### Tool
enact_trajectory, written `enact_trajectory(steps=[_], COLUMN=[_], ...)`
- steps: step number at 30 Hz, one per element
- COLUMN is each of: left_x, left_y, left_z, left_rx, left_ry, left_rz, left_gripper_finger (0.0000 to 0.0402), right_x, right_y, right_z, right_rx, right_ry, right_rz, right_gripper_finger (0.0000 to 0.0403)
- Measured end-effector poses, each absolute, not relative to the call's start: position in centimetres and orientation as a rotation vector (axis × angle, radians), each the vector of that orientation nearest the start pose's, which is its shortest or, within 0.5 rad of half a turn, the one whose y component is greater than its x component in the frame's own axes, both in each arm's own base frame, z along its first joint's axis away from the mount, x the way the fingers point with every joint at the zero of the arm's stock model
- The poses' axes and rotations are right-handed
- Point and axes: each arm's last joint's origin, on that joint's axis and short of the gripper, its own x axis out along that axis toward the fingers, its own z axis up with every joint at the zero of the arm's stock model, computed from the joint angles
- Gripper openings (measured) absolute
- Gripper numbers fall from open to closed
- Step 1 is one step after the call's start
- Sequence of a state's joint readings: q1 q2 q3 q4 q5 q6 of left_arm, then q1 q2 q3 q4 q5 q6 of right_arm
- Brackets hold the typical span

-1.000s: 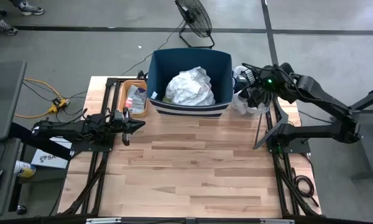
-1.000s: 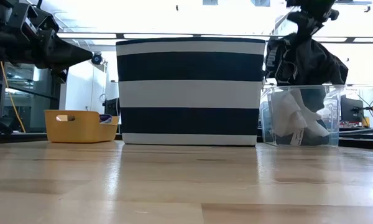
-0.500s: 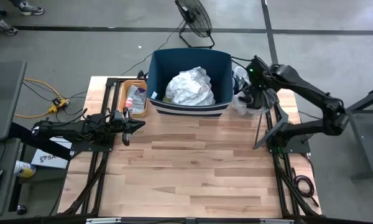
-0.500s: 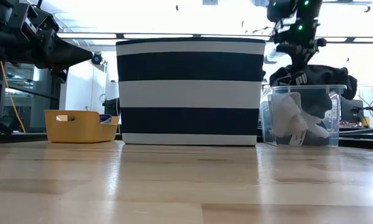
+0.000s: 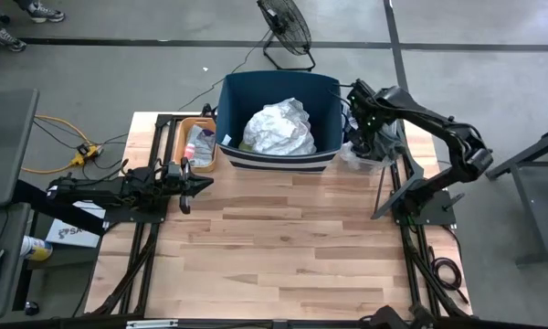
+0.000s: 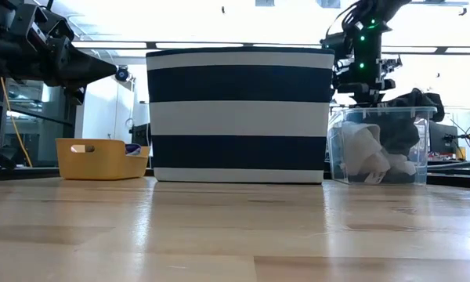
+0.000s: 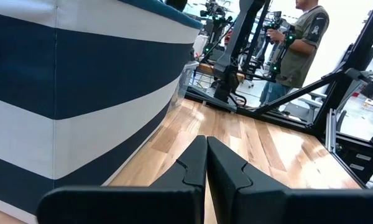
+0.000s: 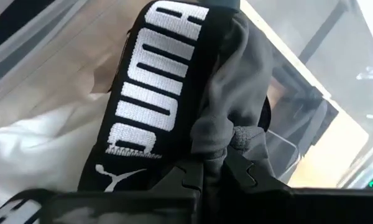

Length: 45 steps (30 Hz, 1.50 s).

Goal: Pick & Place Cloths
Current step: Put the gray underwear into the transparent bin

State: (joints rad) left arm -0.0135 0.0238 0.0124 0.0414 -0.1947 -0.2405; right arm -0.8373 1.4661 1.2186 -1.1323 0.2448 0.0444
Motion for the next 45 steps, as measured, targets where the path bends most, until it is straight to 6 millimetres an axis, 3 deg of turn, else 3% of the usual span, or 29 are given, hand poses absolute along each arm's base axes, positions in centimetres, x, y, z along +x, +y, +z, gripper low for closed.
enact_trajectory(steps=[7, 15, 23, 29, 36, 45], left_x=[9.8, 9.8, 9.8, 9.8, 9.8, 9.8], left_y=[0.4, 0.4, 0.4, 0.4, 0.4, 0.4], left_z=[17.0, 17.0, 17.0, 17.0, 17.0, 17.0], left_rx=[-0.243, -0.243, -0.243, -0.243, -0.243, -0.243], left_ry=[-0.052, -0.052, -0.052, -0.052, -0.051, -0.052], left_rz=[0.177, 0.177, 0.177, 0.177, 0.176, 0.177], left_gripper_finger=[0.001, 0.001, 0.001, 0.001, 0.001, 0.001], right_x=[16.8, 16.0, 14.1, 12.0, 10.2, 9.8], right_y=[-20.2, -19.2, -17.2, -14.6, -12.6, -12.5], right_z=[27.5, 30.0, 32.6, 33.3, 33.4, 32.6], right_rx=[0.445, 0.425, 0.582, 0.705, 0.858, 0.857], right_ry=[1.307, 1.144, 0.933, 0.988, 1.057, 1.115], right_rz=[-0.933, -0.983, -1.01, -1.058, -1.161, -1.266], right_gripper_finger=[0.0035, 0.0089, 0.0193, 0.0262, 0.0267, 0.0259])
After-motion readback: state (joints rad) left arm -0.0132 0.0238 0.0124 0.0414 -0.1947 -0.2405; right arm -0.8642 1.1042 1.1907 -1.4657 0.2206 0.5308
